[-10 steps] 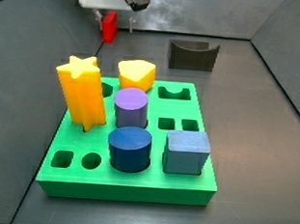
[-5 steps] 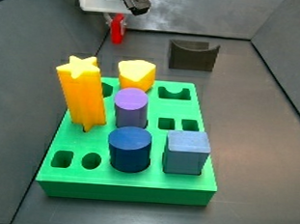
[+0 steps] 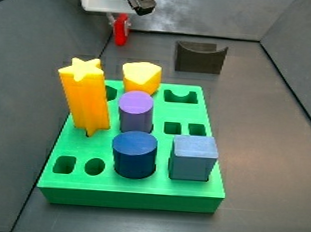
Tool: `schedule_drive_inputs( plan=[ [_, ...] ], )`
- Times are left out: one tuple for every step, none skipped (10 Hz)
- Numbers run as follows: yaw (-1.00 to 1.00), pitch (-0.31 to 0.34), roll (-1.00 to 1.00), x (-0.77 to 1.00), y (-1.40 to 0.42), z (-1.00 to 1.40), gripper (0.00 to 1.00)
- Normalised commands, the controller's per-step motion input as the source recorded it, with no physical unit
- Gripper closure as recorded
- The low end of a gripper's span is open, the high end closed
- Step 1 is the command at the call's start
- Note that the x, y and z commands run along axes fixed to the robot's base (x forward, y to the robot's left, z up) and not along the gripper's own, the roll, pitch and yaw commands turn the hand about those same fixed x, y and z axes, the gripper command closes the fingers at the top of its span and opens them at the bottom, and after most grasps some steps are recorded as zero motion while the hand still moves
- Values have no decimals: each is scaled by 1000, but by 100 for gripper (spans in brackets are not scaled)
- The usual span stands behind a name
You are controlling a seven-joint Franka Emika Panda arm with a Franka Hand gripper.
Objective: Pick up the double-square object. Move up. Place the double-square object on the fixture. Regrasp the double-square object. Move to above the board. Insert the double-square object.
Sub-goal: Pick up the double-square object, then move up, then place the double-square object on the fixture.
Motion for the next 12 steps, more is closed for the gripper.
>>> schedule_drive_inputs(
  plan=[
    [0,0,0,0,0,0,100],
    [0,0,0,0,0,0,100],
    [0,0,0,0,0,0,100],
    [0,0,0,0,0,0,100],
    [0,0,0,0,0,833,100],
    [18,-2,-12,34,-69,816,100],
    [26,21,-19,16,-56,696,100],
    [28,30,-20,6,-36,576,100],
    [27,35,-22,-3,-28,395,100],
    [26,33,-21,-8,-29,299,100],
    [0,0,0,0,0,1000,100],
    [-1,4,-2,0,1,1000,100]
  ],
)
